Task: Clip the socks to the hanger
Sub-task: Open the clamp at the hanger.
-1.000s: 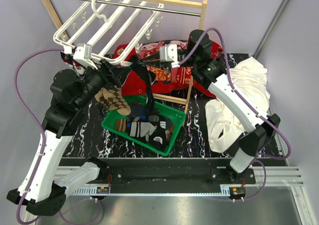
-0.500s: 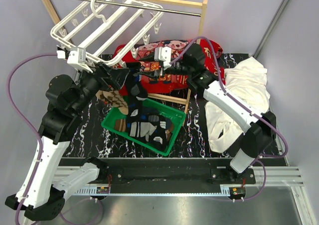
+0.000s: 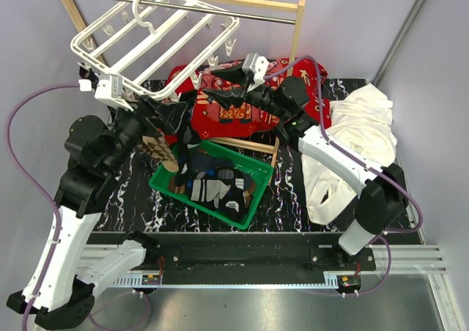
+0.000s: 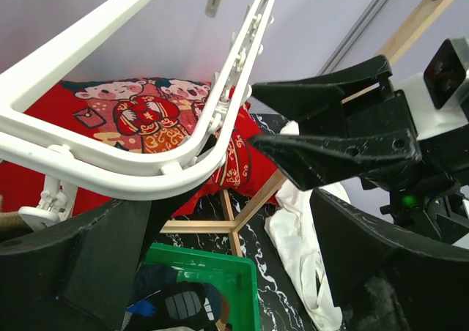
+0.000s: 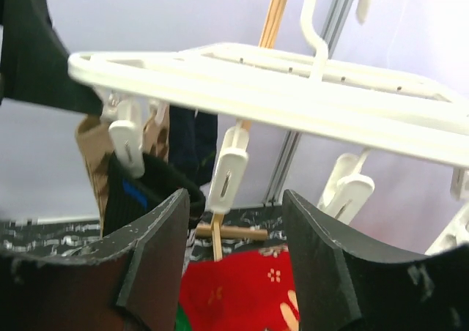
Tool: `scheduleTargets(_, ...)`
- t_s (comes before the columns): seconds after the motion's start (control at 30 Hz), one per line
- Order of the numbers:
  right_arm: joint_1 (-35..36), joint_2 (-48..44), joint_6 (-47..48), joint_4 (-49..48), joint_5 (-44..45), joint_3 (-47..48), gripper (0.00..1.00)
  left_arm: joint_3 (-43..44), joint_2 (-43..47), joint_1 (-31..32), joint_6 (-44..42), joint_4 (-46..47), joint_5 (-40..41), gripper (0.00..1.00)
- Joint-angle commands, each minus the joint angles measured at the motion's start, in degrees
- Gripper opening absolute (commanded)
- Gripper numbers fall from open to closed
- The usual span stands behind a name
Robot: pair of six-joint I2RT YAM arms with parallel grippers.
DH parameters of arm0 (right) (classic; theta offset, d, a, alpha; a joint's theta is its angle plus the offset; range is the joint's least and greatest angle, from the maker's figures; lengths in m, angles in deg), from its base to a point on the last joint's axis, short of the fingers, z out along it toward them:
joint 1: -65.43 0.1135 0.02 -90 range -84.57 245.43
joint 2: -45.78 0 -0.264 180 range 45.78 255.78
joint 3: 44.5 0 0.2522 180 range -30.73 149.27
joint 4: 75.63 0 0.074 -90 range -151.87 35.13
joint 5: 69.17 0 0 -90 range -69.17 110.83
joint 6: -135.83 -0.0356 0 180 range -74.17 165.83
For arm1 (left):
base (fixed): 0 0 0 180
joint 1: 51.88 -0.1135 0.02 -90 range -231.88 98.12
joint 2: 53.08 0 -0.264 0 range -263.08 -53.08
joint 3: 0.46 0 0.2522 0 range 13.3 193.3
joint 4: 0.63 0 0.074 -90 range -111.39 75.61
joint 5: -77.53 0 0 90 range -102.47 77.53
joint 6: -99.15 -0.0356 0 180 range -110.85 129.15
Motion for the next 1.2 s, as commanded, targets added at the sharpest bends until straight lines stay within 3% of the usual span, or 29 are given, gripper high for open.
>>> scheduleTargets(0.0,0.3,2.9,-5.9,-8.3,2.4,3.5,0.61,0.3,1.4,-0.1,-1.8,3.1,0.2,0.94)
scheduleTargets(0.67,3.3,10.4,-6.5,-12.5,2.8,8.9,0.59,1.1,2.8,-0.1,-2.7,2.7,-2.6,0.94)
scheduleTargets(1.17,4.6,8.0,-6.6,-12.8,3.4,4.0,0.27,5.3,1.3,-0.1,-0.2,3.4,-12.3,0.95)
